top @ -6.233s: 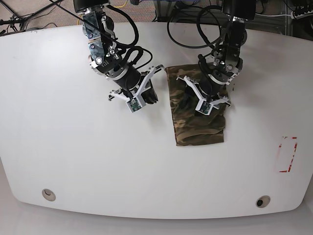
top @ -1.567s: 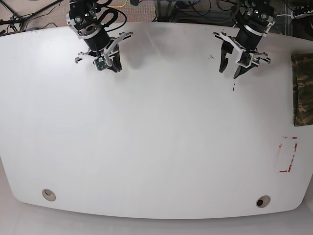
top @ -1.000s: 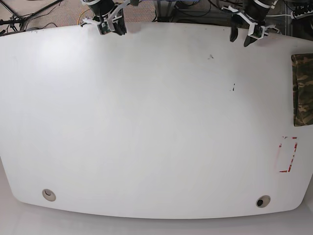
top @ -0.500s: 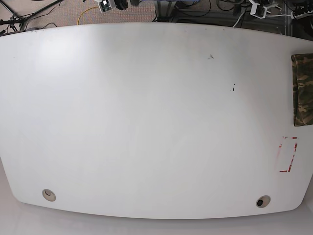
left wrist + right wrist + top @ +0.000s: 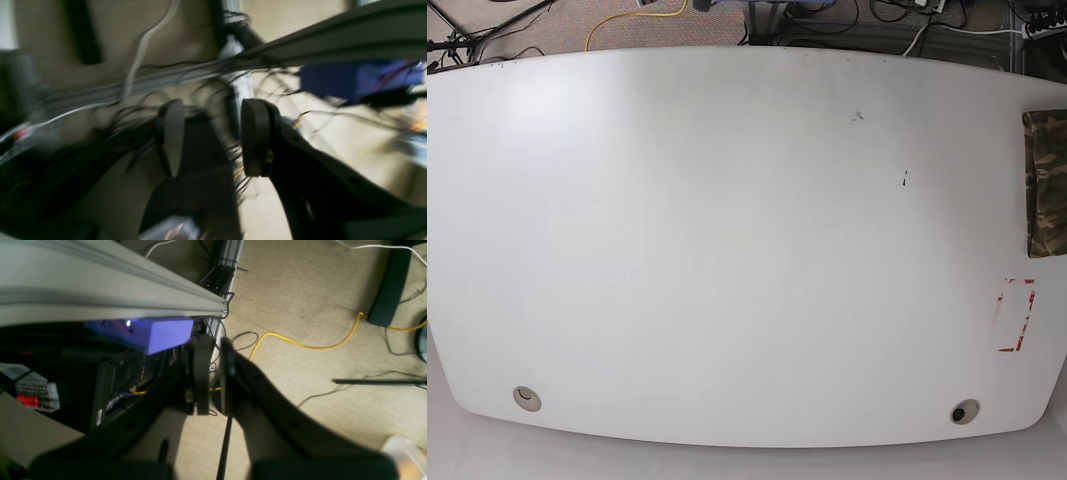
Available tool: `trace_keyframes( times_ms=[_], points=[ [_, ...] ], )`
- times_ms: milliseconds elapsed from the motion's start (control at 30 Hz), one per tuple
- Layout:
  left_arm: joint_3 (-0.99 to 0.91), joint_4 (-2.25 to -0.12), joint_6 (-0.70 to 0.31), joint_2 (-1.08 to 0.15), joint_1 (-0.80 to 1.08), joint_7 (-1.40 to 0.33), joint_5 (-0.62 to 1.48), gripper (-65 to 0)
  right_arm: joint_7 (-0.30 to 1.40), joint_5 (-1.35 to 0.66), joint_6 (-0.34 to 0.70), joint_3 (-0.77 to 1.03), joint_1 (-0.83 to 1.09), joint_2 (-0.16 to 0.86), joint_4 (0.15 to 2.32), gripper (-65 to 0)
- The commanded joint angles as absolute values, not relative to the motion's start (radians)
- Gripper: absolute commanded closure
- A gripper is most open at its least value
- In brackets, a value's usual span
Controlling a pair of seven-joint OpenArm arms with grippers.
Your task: Fold the T-shirt properly
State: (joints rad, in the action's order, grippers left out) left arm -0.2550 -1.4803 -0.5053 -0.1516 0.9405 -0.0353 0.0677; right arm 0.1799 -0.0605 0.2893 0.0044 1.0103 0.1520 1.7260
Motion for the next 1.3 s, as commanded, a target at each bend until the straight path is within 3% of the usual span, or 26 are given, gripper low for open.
trace_keyframes(
  times_ms=[0,1000,1267],
  points=[
    [-0.239,-1.414,-0.499,-0.174,0.923,-0.019,0.073,-25.7,0.168,-0.068,0.294,0.004,0.995,0.153,1.649,-4.9],
    [-0.061,-0.538,-0.489,-0.216,0.372,-0.016,0.01,-25.7,0.062,-0.068,0.295,0.002,0.552,0.148,0.872,-5.2],
    [0.007,-0.318,-0.364,-0.199,0.231,-0.016,0.002,-26.0,0.013,-0.068,0.295,0.002,0.46,0.148,0.69,-5.4]
  ],
)
